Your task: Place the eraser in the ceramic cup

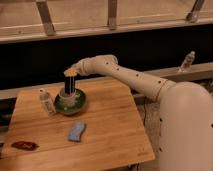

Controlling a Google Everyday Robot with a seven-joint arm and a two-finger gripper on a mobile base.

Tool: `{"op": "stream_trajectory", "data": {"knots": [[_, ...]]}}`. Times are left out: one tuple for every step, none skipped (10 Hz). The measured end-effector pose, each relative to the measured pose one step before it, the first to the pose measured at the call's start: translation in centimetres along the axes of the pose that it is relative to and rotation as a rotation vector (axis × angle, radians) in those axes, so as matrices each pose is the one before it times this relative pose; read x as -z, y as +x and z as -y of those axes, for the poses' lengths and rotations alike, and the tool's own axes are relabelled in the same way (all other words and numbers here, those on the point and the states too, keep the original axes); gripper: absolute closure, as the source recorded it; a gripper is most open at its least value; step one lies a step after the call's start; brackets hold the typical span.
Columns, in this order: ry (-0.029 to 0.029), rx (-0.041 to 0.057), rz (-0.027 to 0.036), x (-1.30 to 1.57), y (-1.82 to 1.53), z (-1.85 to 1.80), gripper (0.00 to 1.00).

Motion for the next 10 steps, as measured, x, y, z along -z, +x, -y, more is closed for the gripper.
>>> {"op": "stream_trajectory", "data": {"knots": [[-0.0093, 0.00196, 0.00737, -0.331, -0.098, -0.246, 1.0], [-0.00932, 0.00118, 0.01102, -0.188, -0.054, -0.159, 0.99], [-0.0114, -0.00052, 0.0155, -0.088, 0.025, -0.225, 0.96], [0.00005, -0.00001, 0.00358, 0.064, -0.115, 0.021, 0.96], [-0.00114, 0.0002, -0.00046, -0.066, 0.012, -0.064, 1.0], [-0.00103, 0.00048, -0.00006, -0.052, -0.026, -0.068, 0.98], [0.00032, -0.00013, -0.00002, 0.012, 0.011, 0.022, 0.9], [0.00033, -0.00006, -0.00001, 0.016, 0.002, 0.018, 0.82], [0.00066, -0.00024, 0.00002, 0.034, 0.014, 0.041, 0.7], [0.00046, -0.00037, -0.0001, 0.022, 0.03, 0.035, 0.6]]}}
